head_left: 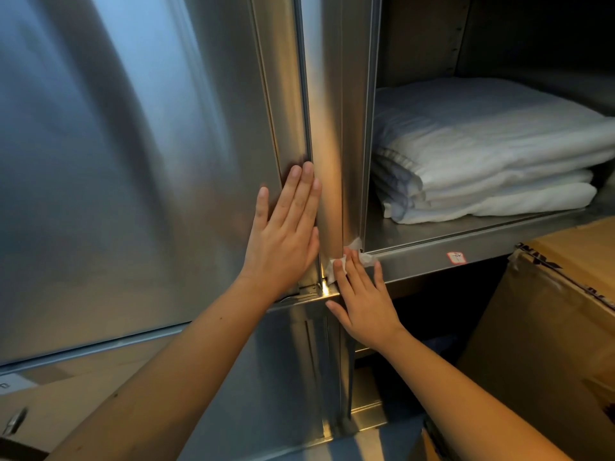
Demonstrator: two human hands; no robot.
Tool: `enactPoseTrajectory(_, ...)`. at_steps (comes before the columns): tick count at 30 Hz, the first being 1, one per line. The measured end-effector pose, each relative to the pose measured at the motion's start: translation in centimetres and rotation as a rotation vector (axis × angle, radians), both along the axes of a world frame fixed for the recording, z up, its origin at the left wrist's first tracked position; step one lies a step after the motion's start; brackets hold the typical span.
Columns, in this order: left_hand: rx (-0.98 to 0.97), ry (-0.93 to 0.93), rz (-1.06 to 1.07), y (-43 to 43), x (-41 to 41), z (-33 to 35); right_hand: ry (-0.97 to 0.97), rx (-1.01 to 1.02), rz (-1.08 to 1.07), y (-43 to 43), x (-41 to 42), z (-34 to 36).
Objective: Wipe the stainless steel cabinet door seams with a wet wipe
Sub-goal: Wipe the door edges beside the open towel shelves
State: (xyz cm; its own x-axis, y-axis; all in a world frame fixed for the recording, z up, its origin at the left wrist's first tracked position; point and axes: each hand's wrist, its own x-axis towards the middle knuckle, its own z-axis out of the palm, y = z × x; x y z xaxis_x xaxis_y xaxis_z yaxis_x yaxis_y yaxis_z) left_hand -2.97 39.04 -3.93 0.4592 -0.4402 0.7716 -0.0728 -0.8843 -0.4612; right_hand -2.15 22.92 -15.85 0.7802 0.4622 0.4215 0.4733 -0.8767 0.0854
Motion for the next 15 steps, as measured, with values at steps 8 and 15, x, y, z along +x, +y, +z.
enactPoseTrajectory(8,-0.050,-0.016,0.024,-0.5,0.1,3.2,-0.135,0.136,0.063,0.7,1.2,3.4)
enactPoseTrajectory(15,-0.100,-0.044,-0.019,-0.5,0.6,8.4,-0.345,0.248,0.157,1.1,3.2,10.1)
